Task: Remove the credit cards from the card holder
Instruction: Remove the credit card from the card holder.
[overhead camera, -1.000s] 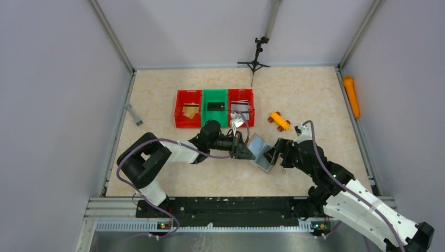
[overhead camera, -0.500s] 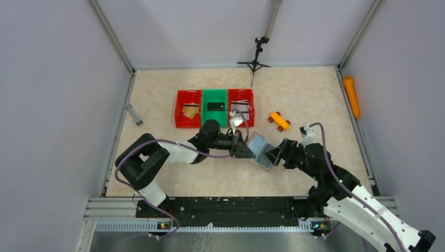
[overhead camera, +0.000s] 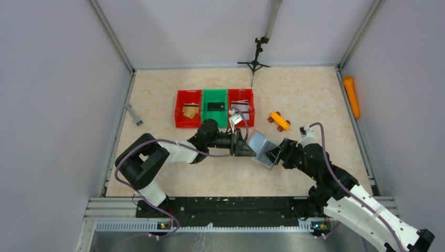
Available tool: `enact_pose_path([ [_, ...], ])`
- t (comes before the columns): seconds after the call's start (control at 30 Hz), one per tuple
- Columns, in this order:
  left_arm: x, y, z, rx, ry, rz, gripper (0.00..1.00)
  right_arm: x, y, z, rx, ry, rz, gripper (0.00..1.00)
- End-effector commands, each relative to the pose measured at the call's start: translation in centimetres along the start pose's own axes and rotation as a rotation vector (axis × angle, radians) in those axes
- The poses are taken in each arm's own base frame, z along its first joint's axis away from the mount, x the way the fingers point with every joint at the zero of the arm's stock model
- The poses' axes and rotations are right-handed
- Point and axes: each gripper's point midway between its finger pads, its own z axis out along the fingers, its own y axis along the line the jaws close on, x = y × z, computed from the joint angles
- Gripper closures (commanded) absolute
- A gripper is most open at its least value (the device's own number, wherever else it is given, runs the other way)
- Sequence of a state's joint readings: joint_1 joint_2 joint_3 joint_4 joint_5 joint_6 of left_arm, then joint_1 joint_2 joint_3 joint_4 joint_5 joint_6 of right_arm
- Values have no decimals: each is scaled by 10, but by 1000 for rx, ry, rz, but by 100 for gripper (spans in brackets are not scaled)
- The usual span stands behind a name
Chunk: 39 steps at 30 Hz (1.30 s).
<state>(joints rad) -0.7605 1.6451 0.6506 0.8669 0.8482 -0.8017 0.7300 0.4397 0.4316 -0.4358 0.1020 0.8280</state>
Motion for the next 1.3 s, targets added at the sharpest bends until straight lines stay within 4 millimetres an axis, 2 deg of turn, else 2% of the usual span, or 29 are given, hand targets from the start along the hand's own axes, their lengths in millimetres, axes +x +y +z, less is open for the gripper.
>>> enact_pose_path([
  [0.0, -12, -14, -1, 50, -29, 64, 100, -12, 13, -3, -49, -43, 19, 26],
  [0.43, -12, -15, -1, 55, -28, 64, 100, -20, 28, -10, -109, -60, 34, 45],
  [0.5, -11, -14, -1, 55, -26, 61, 100, -21, 32, -12, -134, -66, 35, 45],
  [0.63, -10, -13, 0, 57, -20, 50, 100, -22, 44, -11, -193, -64, 33, 38],
  [0.83, -9, -13, 1, 59, -16, 48, 100, -22, 47, -6, -196, -54, 32, 33],
  [0.9, -9, -13, 1, 59, -16, 47, 100, -23, 48, -5, -204, -60, 33, 26],
  [0.97, -9, -13, 1, 61, -14, 45, 100, -22, 54, -6, -237, -53, 29, 23],
  [1.03, -9, -13, 1, 63, -15, 45, 100, -23, 56, -6, -244, -53, 27, 24],
  [1.13, -9, -13, 1, 63, -13, 44, 100, -24, 59, -6, -255, -57, 24, 31],
  [1.27, -9, -14, 2, 71, -14, 40, 100, -26, 65, -6, -291, -68, 19, 32],
])
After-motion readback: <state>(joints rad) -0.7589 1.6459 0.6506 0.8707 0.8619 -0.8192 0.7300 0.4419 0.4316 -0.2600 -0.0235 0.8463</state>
